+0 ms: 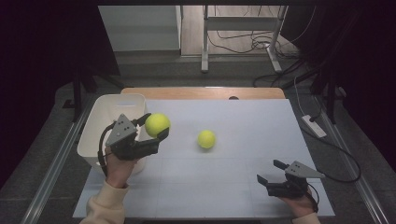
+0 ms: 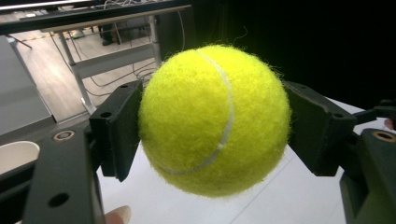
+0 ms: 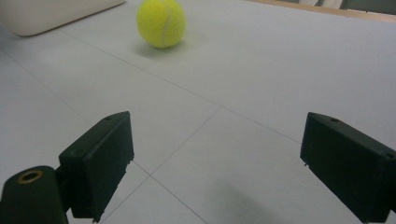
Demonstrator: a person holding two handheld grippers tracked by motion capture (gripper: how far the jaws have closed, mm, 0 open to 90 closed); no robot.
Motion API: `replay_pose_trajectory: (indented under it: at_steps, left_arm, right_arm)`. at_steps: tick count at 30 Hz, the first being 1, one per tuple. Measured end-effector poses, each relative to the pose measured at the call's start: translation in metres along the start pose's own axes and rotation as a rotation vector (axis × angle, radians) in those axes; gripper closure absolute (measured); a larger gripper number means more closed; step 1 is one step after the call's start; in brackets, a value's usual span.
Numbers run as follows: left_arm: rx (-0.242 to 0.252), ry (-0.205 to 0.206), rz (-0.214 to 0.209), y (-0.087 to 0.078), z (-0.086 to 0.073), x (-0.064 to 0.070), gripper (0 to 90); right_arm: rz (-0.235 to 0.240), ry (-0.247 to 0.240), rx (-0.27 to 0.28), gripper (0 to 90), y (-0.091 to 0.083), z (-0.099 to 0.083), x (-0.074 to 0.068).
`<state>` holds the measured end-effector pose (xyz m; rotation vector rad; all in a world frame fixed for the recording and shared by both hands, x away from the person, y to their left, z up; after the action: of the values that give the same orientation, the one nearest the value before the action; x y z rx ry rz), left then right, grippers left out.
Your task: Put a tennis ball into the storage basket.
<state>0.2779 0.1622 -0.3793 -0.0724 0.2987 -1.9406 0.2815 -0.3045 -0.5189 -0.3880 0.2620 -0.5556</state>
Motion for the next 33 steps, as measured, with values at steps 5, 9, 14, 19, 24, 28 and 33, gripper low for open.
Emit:
replay_pose_trajectory:
  at_steps: [5, 9, 14, 19, 24, 28, 33]
  left_arm:
    - [-0.005, -0.009, 0.011, 0.002, 0.001, -0.006, 26.4]
    - [-0.019, -0.011, 0.019, 0.006, 0.002, -0.012, 26.4]
    - [-0.023, -0.016, 0.028, 0.007, 0.003, -0.017, 26.4]
    - [-0.028, -0.019, 0.037, 0.009, 0.005, -0.022, 26.4]
    - [-0.040, -0.005, 0.046, 0.013, 0.007, -0.026, 26.4]
    - [-0.051, -0.016, 0.064, 0.017, 0.008, -0.031, 26.4]
    - [-0.069, -0.034, 0.078, 0.022, 0.008, -0.040, 26.4]
  right_arm:
    - [0.000, 0.000, 0.000, 9.5, 0.000, 0.000, 0.000]
    - [0.001, 0.002, 0.001, 9.5, 0.000, 0.000, 0.000]
    - [0.000, 0.003, -0.001, 9.5, 0.000, 0.000, 0.000]
    - [0.000, 0.001, -0.002, 9.6, 0.001, 0.000, 0.000]
    - [0.000, 0.002, -0.003, 9.6, 0.000, 0.000, 0.000]
    - [-0.001, -0.001, -0.004, 9.6, 0.000, 0.000, 0.000]
    - [-0.002, 0.002, -0.004, 9.6, 0.000, 0.000, 0.000]
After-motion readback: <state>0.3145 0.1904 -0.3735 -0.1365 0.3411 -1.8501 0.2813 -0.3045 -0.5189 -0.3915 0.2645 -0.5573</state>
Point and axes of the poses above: each handheld gripper's, and its own axes: y roughly forward along the jaws, z roughly out of its top, x roughly to its right, the point moved 2 cm from there along y, roughly forward along the jaws, and after that the axes turned 15 degrees about z, right-handed, at the moved point
